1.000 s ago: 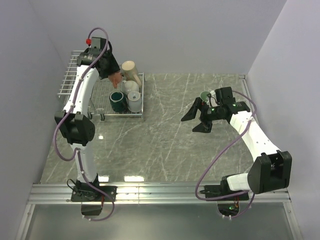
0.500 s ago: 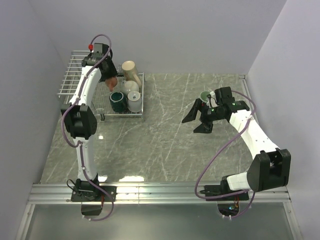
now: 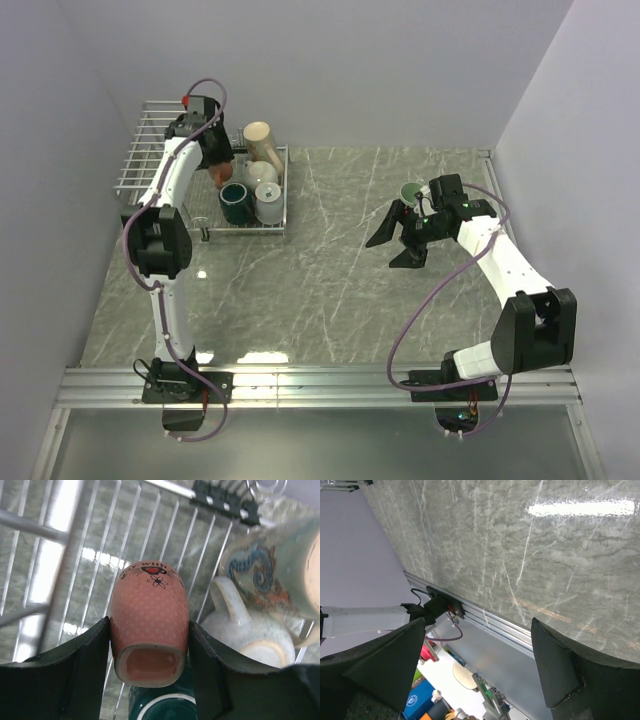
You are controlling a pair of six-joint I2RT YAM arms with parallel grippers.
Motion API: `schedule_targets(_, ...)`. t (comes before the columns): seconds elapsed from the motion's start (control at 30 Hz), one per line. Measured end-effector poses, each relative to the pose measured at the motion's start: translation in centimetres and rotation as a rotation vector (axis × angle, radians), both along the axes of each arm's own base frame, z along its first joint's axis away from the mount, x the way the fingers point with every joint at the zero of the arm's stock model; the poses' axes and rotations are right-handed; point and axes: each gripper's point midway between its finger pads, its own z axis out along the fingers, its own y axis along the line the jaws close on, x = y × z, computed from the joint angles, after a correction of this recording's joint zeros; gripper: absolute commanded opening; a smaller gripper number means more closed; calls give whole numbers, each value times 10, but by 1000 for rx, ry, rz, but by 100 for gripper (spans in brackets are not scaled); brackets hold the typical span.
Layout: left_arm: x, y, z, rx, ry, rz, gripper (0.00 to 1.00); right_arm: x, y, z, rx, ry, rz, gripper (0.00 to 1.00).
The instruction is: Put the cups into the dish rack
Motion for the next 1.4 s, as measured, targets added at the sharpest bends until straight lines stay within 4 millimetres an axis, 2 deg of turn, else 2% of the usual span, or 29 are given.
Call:
schedule_targets(0.17, -11, -9, -21, -8, 60, -63, 1, 0, 0, -1, 2, 6, 0, 92)
schedule_targets(0.23, -15, -12, -28, -10, 82, -88, 5, 1, 0, -2, 2, 7, 0, 92)
schedule_targets(0.3, -17, -15, -34, -16, 96, -113, 14, 1, 0, -2, 2, 8, 0, 91)
schedule_targets(0.37, -19, -17, -37, -18, 104, -136, 27, 1, 0, -2, 2, 9, 1, 91)
schedule_targets(0.6, -20, -19, -40, -32, 116, -166, 51, 1, 0, -2, 1, 7, 3, 91)
schedule_targets(0.63, -20, -20, -41, -35, 120, -169, 63, 1, 0, -2, 1, 7, 3, 91)
schedule_targets(0.7, -18, -20, -42, -37, 120, -176, 80, 1, 0, -2, 2, 7, 3, 91)
schedule_targets(0.83, -21, -30, -43, -57, 130, -195, 99, 1, 0, -1, 6, 7, 3, 92)
schedule_targets(1.1, -22, -34, -40, -65, 127, -187, 100, 1, 1, 0, 14, 6, 5, 92)
schedule_targets(1.2, -23, -34, -33, -73, 116, -170, 98, 1, 2, 1, 19, 3, 7, 92)
schedule_targets(1.3, -24, -32, -18, -78, 88, -143, 97, 1, 3, 1, 25, 4, 8, 92)
schedule_targets(1.4, -26, -29, 5, -80, 40, -113, 97, 1, 3, 1, 28, 4, 8, 92)
